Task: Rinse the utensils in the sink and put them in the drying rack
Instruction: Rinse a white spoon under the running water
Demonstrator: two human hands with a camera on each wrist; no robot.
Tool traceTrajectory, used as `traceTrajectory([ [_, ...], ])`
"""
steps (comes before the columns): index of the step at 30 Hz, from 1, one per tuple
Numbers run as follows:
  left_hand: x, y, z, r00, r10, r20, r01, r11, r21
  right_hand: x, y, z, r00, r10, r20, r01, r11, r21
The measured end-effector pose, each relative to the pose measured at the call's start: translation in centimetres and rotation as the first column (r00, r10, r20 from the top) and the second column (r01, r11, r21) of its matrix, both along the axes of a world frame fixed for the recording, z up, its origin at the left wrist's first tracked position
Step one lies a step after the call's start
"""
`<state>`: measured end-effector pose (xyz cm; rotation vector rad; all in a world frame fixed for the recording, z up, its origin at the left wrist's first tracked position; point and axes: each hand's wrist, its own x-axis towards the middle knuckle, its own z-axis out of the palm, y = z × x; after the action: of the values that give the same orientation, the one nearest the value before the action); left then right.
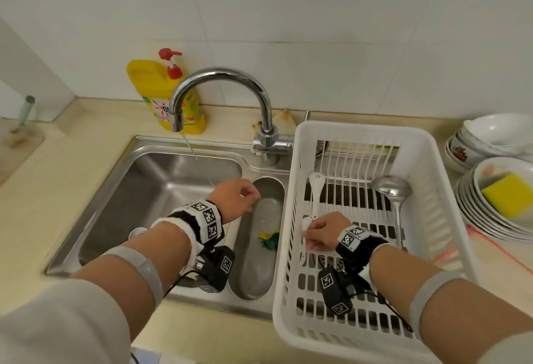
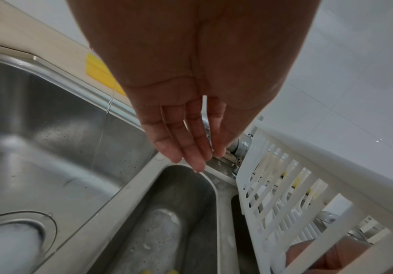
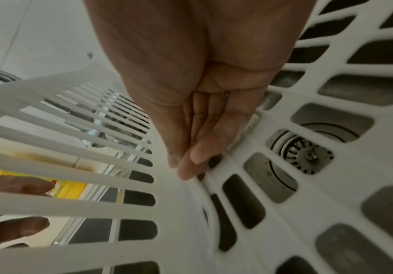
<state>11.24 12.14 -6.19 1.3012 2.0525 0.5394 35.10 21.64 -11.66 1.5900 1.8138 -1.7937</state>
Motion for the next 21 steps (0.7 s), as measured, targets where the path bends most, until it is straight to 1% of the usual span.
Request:
traceTrajectory([
  [4,0.0,0.2,0.2,1.000,0.003,0.011,-0.003,1.000,0.003,0.0,0.1,0.1,1.000,0.014,-0.022,-0.014,1.000,0.027],
  [6,0.1,0.2,0.2,1.000,-0.005,0.015,0.005,1.000,0.003,-0.1,0.1,0.1,1.000,0.014,-0.002,-0.014,0.999,0.050],
  [8,0.2,0.3,0.2,1.000,-0.012,0.019,0.012,1.000,0.001,-0.3,0.1,-0.1,0.999,0.014,0.045,-0.019,0.994,0.108],
  [10,0.2,0.1,0.1,1.000,-0.020,0.019,0.020,1.000,-0.001,-0.3,0.1,-0.2,0.993,0.037,0.116,-0.057,0.984,0.171],
  [14,0.0,-0.4,-0.1,0.999,-0.024,0.031,0.024,1.000,-0.002,0.0,0.3,-0.4,0.984,0.040,0.173,-0.074,0.978,0.194],
  [17,-0.4,-0.8,-0.3,0.999,-0.021,0.033,0.021,1.000,-0.006,0.2,0.3,-0.4,0.968,0.084,0.235,-0.140,0.962,0.235],
  [19,-0.8,-1.1,-0.3,0.999,-0.024,0.024,0.024,1.000,0.000,0.0,0.4,0.1,0.961,0.095,0.261,-0.171,0.943,0.285],
  [21,-1.3,-1.4,-0.1,1.000,-0.028,0.010,0.028,1.000,0.009,-0.5,0.9,1.5,0.957,0.086,0.277,-0.185,0.917,0.354],
])
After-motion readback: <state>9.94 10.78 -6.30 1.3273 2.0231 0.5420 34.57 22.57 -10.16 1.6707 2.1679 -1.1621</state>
